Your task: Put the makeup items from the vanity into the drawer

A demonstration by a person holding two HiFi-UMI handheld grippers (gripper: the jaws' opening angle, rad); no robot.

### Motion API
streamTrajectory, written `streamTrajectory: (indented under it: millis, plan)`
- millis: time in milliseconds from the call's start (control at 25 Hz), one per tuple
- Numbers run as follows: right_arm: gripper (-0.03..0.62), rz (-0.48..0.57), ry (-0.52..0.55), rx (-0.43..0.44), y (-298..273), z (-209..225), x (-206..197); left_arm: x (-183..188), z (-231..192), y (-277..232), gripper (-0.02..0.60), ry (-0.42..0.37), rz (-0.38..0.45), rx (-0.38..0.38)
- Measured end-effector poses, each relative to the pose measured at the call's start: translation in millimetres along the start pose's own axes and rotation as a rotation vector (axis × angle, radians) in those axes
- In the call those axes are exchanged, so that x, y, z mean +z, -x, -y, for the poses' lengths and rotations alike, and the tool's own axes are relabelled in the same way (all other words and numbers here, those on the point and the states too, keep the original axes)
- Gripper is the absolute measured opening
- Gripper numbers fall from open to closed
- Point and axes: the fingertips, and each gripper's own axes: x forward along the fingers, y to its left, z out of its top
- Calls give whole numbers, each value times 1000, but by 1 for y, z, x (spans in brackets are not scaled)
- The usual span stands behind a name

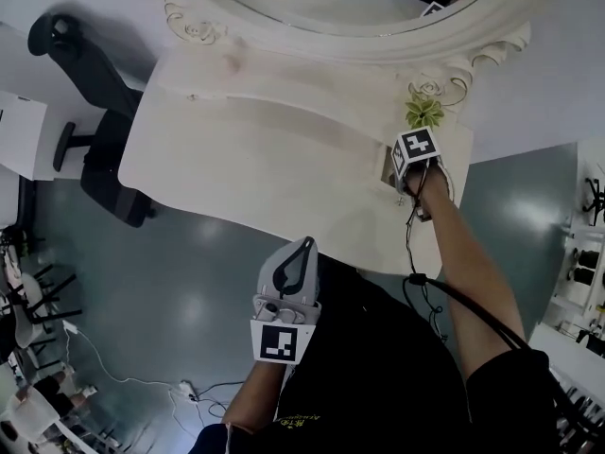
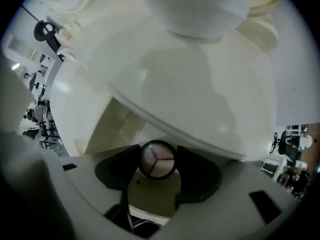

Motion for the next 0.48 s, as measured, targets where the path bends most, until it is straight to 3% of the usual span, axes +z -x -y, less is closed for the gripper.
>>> streamTrajectory:
  millis: [160,480]
  plan:
    - [252,-3,-24,-3,0,4,-1,9,-5,4,21,-14,23,9]
    - [257,134,-25,56,34,-10,11,13,-9,9,21,-34,29,22]
